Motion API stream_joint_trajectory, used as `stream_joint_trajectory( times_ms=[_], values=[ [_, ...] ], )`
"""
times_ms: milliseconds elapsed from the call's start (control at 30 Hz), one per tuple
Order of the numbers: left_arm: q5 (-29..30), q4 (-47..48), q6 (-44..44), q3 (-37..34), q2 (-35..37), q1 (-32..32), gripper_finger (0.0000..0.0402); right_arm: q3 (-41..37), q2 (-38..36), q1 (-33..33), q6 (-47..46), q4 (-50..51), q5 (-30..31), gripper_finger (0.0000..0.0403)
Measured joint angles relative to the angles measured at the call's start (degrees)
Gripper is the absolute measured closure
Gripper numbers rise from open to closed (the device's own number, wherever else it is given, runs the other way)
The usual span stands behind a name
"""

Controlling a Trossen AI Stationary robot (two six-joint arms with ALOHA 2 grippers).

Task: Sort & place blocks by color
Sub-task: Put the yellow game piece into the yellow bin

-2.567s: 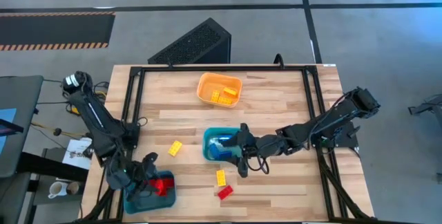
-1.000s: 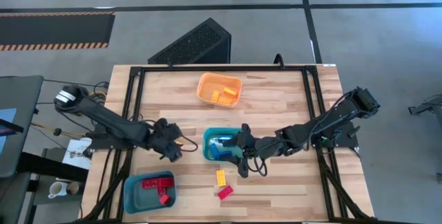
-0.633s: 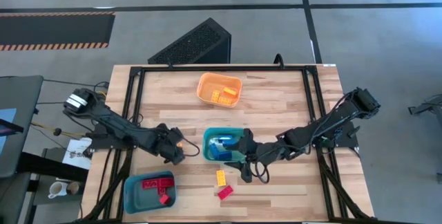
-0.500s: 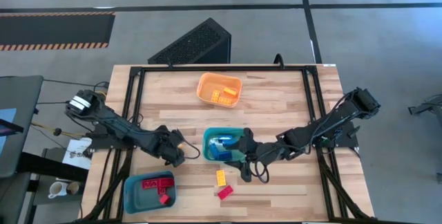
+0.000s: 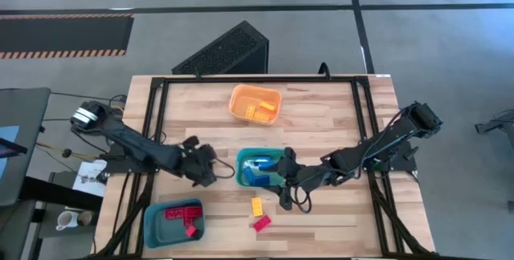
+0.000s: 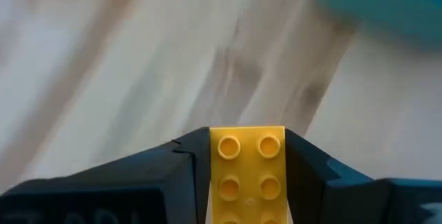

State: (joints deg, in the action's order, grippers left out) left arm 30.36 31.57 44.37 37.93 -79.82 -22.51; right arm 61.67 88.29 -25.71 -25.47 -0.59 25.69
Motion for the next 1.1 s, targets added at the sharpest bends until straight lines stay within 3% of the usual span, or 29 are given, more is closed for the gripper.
stream_joint_trajectory(
  times_ms=[100, 200, 300, 400, 533, 667, 767, 933, 1100],
  values=[
    [2.5, -2.6, -6.1, 0.1, 6.7, 1.7, 0.0299, 0.0, 0.0, 0.5, -0.1, 0.5, 0.2, 0.0117],
    [1.4, -10.5, -16.6, 0.1, 12.3, 5.7, 0.0299, 0.0, 0.0, 0.7, -1.6, 1.3, 0.2, 0.0117],
    [-5.1, -19.9, -27.5, 0.2, 14.8, 12.7, 0.0299, 0.0, 0.0, 0.7, -3.7, 3.3, 0.6, 0.0117],
    [-17.5, -29.0, -34.9, 0.2, 14.8, 22.4, 0.0299, 0.0, 0.0, 0.5, -5.6, 4.1, 3.4, 0.0117],
    [-35.9, -40.5, -36.9, 0.2, 11.0, 35.2, 0.0299, 0.0, 0.0, -0.4, -6.1, 5.0, 7.0, 0.0117],
    [-44.5, -51.7, -36.7, 0.2, 4.8, 43.0, 0.0299, 0.0, 0.0, -1.3, -6.1, 5.0, 9.5, 0.0117],
    [-46.8, -56.5, -36.2, 1.3, -0.7, 46.1, 0.0299, 0.0, 0.0, -1.7, -6.2, 5.0, 10.4, 0.0117],
    [-47.7, -56.5, -35.2, 8.2, -9.5, 49.1, 0.0291, 0.0, 0.0, -1.4, -6.1, 5.1, 10.8, 0.0117],
    [-47.0, -52.7, -33.8, 14.1, -15.0, 50.5, 0.0186, 0.0, 0.0, -1.4, -6.1, 5.6, 12.3, 0.0117]
  ],
)
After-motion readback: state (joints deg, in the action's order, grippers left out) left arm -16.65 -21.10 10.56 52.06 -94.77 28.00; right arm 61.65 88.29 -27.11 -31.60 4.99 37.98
